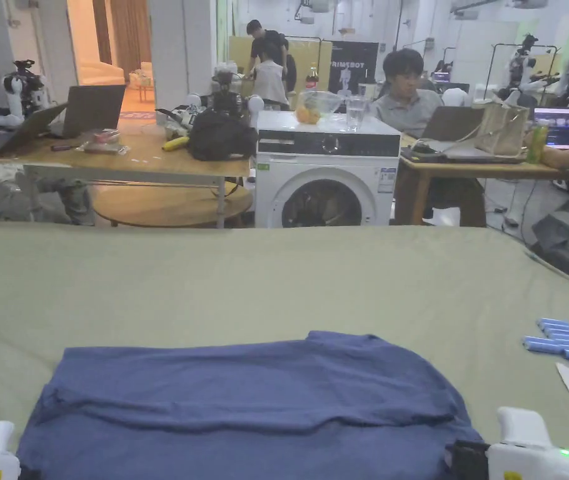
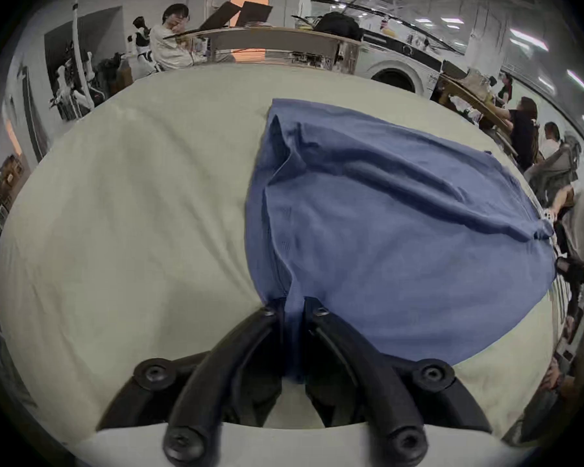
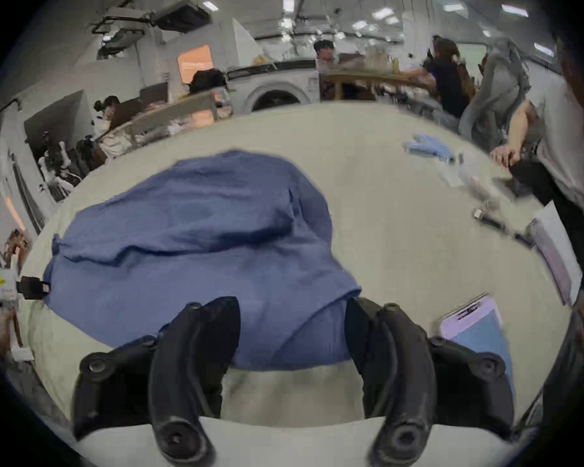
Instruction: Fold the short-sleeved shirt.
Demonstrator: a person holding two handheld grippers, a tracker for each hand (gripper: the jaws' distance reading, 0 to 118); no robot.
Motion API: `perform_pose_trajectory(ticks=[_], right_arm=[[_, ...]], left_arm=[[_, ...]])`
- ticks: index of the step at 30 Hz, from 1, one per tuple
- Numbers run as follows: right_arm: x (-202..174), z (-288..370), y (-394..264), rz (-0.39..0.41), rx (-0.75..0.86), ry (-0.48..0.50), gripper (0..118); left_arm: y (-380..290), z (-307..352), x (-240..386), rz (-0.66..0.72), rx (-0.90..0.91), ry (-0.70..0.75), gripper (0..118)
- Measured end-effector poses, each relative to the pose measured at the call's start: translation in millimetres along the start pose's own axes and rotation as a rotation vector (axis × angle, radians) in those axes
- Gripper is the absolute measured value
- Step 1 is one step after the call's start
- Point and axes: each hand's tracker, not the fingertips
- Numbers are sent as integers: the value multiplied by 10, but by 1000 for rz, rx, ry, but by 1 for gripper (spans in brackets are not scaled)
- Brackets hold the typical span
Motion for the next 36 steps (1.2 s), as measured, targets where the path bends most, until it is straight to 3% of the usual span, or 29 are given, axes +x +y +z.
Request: perform_pose_trajectory(ticks=[2,3,4,5,6,7,14,20,27,28,29,30,33,36], right_arm=[[0,-190,-31,7,-76,67,11],[-37,-192,-51,32,-45,24,5],[-84,-156,-47,35,-13,17,5],[-112,-152,-15,22,-42,92,5],[-150,-153,-20,35,-40,43,5],[-174,-148,-39,99,-26,19,5],[-155,343,41,87,52,20,5],[-107,752,-127,120,65,-3,5],[102,1043,-782,93,24,21,5],[119,1049,-837,83,19,30,9],[134,1043,-880,73,14,34,19],[142,1035,-907,69,12,30,48],[129,999,-880,114,12,-23,63],[137,1151,-842,167,75,-39,62]], left_arm=[[-37,29,8,-2,4,2,5],[-42,31,14,-6,7,4,5],[-47,30,19,-8,10,5,5],[-62,31,12,-8,13,7,5],[-68,29,14,-6,16,9,4],[-74,33,15,-6,19,10,3],[-162,745,-151,28,196,-126,0],[-467,1287,-326,47,196,-198,0],[-1156,1506,-329,53,115,-212,4],[-1222,1498,-321,60,112,-204,18],[-1251,1487,-306,74,111,-209,41],[-1276,1483,-323,94,110,-230,56],[-1275,1458,-286,87,115,-138,56],[-1282,1666,-176,36,193,-133,56]])
